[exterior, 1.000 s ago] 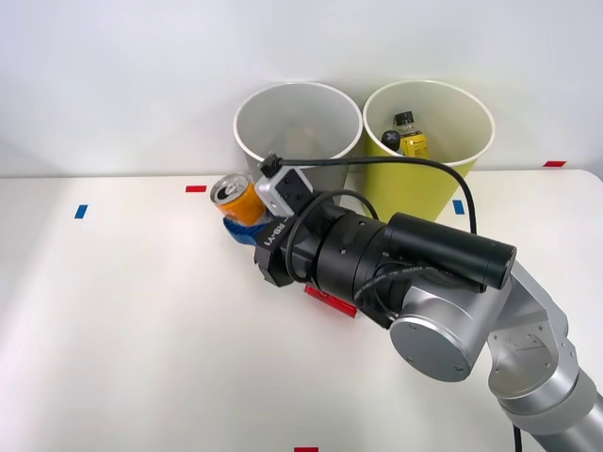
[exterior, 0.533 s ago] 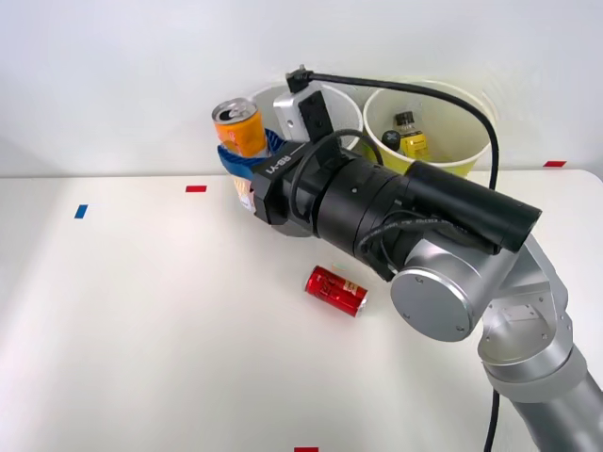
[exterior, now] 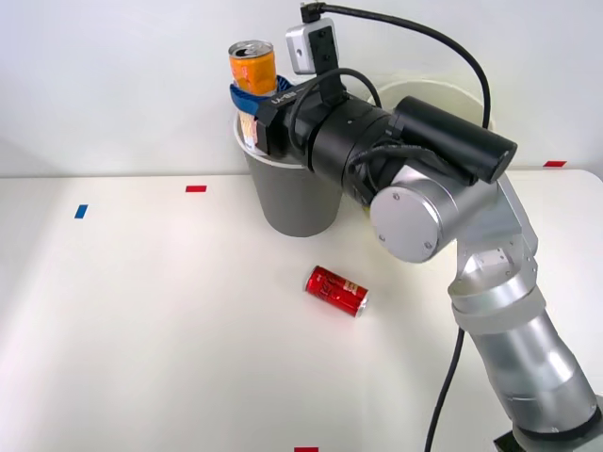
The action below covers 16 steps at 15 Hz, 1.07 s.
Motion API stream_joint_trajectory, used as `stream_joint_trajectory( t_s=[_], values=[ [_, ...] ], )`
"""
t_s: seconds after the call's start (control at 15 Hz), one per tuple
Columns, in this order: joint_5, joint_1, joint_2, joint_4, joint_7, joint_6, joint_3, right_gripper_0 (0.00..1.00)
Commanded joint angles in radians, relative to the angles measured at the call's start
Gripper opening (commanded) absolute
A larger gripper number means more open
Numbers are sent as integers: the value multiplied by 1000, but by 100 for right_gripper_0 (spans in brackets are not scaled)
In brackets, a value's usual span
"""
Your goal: Put cans in the gray bin, plastic bottles in the light green bin
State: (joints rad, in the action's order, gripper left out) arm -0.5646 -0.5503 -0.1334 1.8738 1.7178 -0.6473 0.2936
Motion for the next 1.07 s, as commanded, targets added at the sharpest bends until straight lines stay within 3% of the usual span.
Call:
stream_joint_trajectory(
  t_s=[0.07, 0.6, 1.0, 1.07],
  values=[
    [23, -65, 18, -150, 8, 89, -18, 0],
    [104, -171, 87, -343, 48, 104, -100, 0],
    [138, -175, 95, -352, 46, 110, -110, 0],
    [138, -175, 97, -352, 45, 112, -110, 44]
  ],
)
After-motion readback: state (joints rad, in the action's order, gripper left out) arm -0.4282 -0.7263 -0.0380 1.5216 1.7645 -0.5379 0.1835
